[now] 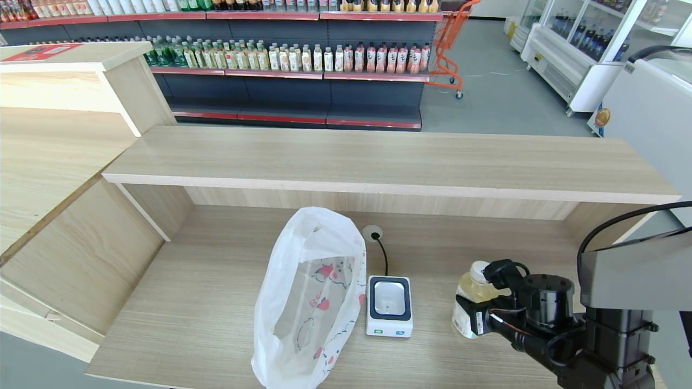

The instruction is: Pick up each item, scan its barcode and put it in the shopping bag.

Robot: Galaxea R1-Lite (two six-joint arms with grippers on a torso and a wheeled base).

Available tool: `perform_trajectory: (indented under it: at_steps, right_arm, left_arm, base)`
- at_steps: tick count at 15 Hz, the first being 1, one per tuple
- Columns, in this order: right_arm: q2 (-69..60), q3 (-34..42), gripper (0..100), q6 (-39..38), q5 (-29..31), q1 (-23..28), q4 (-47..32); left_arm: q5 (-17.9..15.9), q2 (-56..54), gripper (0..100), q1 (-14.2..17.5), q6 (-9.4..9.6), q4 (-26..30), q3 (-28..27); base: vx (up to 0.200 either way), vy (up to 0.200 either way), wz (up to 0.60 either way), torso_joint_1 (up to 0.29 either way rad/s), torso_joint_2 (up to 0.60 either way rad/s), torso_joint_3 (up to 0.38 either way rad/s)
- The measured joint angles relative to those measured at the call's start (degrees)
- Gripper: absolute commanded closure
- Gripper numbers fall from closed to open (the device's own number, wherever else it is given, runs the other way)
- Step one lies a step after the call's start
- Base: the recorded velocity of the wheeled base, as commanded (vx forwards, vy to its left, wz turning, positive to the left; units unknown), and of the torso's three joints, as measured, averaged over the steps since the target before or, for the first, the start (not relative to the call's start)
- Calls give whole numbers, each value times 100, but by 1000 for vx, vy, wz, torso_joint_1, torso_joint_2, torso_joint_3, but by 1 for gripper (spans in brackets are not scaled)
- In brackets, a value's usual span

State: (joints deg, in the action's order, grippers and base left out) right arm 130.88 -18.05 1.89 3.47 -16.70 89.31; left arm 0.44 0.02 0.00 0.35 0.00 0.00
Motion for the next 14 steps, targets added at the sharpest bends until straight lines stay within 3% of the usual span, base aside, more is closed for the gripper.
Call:
perform_trajectory:
  at_steps: [9,14]
  right_arm:
    - [35,-40,100,218,-80,69,-49]
    - [-1258,-30,100,-271,-1168,308,-763]
  left_arm:
    - [0,0,0,0,-2,0,0]
    - [0,0,0,0,-2,0,0]
  base:
    - [0,0,0,0,0,0]
    - [0,0,0,0,0,0]
